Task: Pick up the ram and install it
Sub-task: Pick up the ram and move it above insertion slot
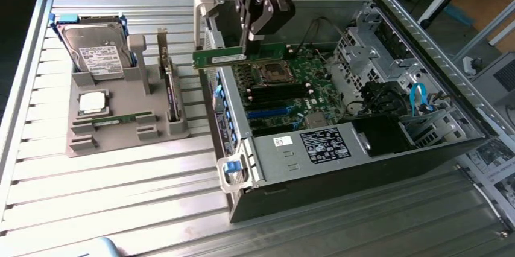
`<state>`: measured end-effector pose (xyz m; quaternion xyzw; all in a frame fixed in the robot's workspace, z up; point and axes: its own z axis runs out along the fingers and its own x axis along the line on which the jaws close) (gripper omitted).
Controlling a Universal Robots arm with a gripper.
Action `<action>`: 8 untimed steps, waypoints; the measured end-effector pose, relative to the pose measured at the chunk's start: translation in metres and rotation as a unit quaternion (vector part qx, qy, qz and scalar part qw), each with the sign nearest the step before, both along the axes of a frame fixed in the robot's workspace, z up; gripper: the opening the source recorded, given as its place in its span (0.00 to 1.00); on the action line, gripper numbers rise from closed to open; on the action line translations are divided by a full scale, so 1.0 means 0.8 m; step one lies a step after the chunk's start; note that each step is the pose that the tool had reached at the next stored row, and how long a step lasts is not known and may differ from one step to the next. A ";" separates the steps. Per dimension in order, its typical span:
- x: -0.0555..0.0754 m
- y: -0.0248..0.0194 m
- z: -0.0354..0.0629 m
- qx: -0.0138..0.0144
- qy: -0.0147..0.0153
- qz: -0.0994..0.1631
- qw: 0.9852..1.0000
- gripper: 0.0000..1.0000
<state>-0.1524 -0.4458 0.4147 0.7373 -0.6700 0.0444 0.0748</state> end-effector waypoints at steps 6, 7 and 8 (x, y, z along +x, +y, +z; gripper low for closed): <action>0.000 -0.0005 0.000 0.026 0.000 -0.003 1.000 0.13; 0.000 -0.0008 0.000 0.035 0.000 -0.004 0.999 0.13; 0.000 -0.0009 0.000 0.040 0.000 -0.005 0.999 0.13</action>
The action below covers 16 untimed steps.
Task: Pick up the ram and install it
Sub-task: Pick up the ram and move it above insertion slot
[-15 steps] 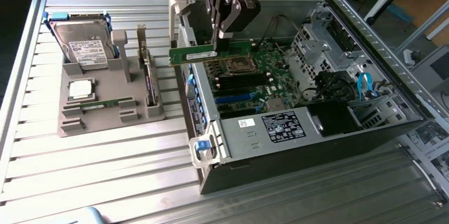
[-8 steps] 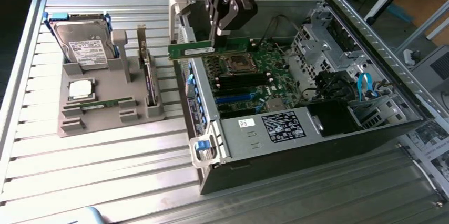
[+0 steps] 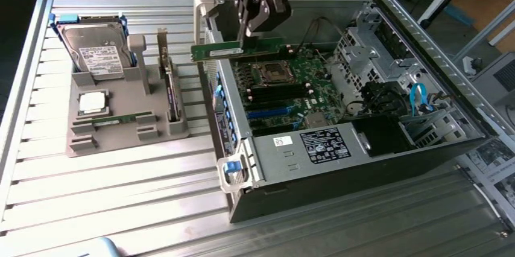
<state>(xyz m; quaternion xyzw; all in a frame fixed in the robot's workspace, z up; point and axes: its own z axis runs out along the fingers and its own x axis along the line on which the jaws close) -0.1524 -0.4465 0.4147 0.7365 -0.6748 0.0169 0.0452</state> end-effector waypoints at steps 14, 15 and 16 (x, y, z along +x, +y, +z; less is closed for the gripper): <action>0.000 -0.0011 0.000 0.056 0.000 -0.007 0.998 0.13; 0.000 -0.0012 0.000 0.055 0.000 -0.007 0.998 0.13; 0.001 -0.0012 0.000 0.055 0.000 -0.006 0.998 0.13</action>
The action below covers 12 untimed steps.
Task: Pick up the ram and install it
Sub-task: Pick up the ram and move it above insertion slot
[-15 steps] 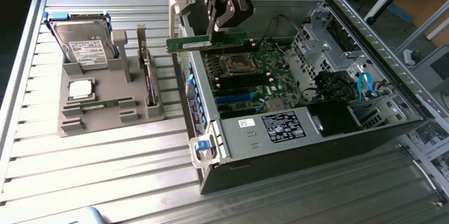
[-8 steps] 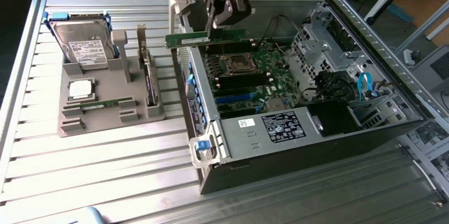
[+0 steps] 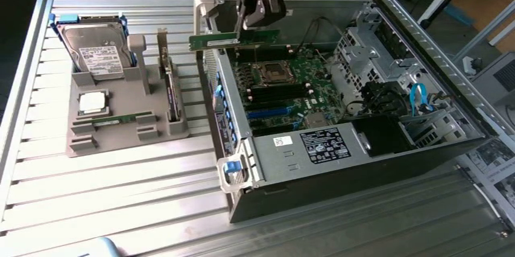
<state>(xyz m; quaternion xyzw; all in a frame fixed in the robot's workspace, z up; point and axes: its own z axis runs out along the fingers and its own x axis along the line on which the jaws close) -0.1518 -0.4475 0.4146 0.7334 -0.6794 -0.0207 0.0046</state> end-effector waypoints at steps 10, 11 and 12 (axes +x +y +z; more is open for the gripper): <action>0.012 0.0001 0.000 0.000 0.000 0.000 1.000 0.13; 0.014 0.0000 0.000 0.000 0.000 0.000 1.000 0.13; 0.015 0.0000 0.000 0.000 0.000 0.000 1.000 0.13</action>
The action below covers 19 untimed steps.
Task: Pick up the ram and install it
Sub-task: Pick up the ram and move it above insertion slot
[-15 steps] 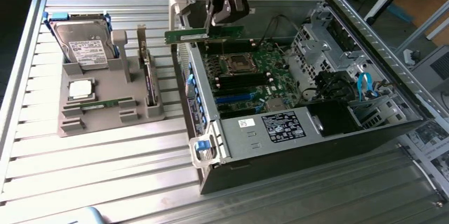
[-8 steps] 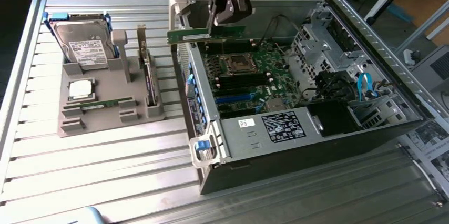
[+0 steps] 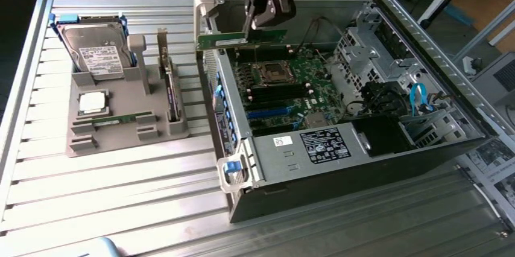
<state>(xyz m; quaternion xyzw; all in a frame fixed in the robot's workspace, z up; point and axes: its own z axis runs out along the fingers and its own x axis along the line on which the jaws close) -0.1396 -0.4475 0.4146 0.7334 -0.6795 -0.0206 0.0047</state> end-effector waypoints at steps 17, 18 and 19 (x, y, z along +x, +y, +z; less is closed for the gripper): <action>0.015 0.0000 0.000 0.000 0.000 0.000 1.000 0.13; 0.017 0.0000 0.000 0.000 0.000 0.000 1.000 0.13; 0.018 0.0000 0.000 0.000 0.000 0.000 1.000 0.13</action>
